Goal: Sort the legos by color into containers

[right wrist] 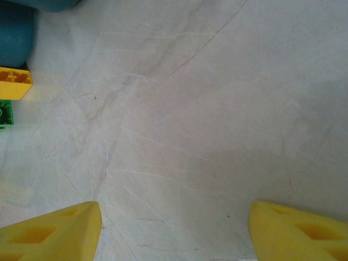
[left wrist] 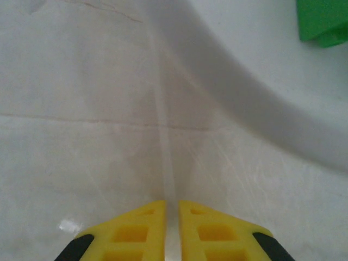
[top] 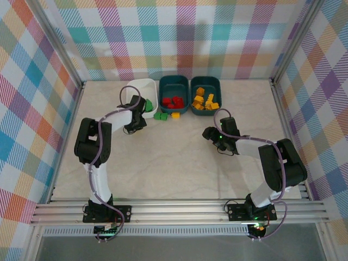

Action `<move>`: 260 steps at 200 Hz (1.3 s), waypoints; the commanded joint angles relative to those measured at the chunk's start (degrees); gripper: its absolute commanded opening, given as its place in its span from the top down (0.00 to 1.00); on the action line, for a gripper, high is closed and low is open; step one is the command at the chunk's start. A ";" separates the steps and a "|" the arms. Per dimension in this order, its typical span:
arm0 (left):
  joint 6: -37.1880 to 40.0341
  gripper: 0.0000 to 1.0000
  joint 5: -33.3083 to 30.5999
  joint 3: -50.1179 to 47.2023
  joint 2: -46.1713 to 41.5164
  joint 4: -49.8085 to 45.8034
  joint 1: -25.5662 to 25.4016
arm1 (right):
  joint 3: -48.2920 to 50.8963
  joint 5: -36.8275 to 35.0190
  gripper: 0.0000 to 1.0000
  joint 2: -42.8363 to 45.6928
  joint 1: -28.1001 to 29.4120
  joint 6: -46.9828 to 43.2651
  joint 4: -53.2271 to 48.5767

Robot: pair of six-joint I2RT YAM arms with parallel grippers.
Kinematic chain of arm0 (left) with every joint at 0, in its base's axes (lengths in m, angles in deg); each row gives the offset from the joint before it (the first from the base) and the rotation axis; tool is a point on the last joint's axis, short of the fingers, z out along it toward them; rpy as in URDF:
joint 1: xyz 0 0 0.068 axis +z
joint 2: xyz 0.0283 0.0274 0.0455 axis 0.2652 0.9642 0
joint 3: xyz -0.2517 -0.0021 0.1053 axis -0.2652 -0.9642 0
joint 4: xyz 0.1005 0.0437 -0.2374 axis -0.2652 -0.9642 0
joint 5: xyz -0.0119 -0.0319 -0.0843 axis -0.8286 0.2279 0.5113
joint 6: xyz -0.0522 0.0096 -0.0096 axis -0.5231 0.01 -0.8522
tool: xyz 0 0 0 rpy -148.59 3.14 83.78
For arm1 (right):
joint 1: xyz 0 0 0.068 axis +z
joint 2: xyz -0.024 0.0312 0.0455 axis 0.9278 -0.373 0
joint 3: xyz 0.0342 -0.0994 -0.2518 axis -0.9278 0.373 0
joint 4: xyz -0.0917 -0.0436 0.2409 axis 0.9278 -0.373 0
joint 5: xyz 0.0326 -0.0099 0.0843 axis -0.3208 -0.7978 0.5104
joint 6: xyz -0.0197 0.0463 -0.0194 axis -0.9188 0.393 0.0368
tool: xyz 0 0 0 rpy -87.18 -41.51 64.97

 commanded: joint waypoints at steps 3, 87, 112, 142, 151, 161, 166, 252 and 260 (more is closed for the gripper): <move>2.41 0.86 -1.13 3.32 1.91 2.10 0.93 | -0.81 0.67 0.28 -3.52 0.24 -0.40 2.91; 7.51 0.87 0.12 19.66 11.40 -4.53 2.86 | -0.56 -0.22 0.28 -2.68 0.24 -0.92 2.35; 6.82 0.87 2.46 14.38 8.14 -0.99 2.40 | -0.71 -0.23 0.28 -2.87 0.24 -0.84 2.55; 6.35 0.73 4.43 2.44 -0.22 6.74 -0.68 | -0.65 0.04 0.28 -2.99 0.27 -0.99 2.71; 6.78 0.62 4.90 0.27 -2.08 8.09 -1.97 | -0.72 -0.04 0.27 -3.07 0.33 -1.01 2.87; 7.28 0.52 4.76 -0.94 -3.18 8.88 -3.37 | -0.81 -0.05 0.28 -3.17 0.31 -1.14 2.74; 7.49 0.47 4.47 -1.20 -3.51 9.14 -4.04 | -0.83 -0.05 0.28 -3.26 0.33 -1.03 2.73; 1.35 0.20 -1.97 7.21 2.01 7.79 -6.35 | -0.51 -1.13 0.28 -1.71 0.33 -1.71 1.94; 1.37 0.21 -1.97 7.82 2.58 7.94 -6.36 | -0.55 -1.17 0.28 -1.73 0.33 -1.72 1.87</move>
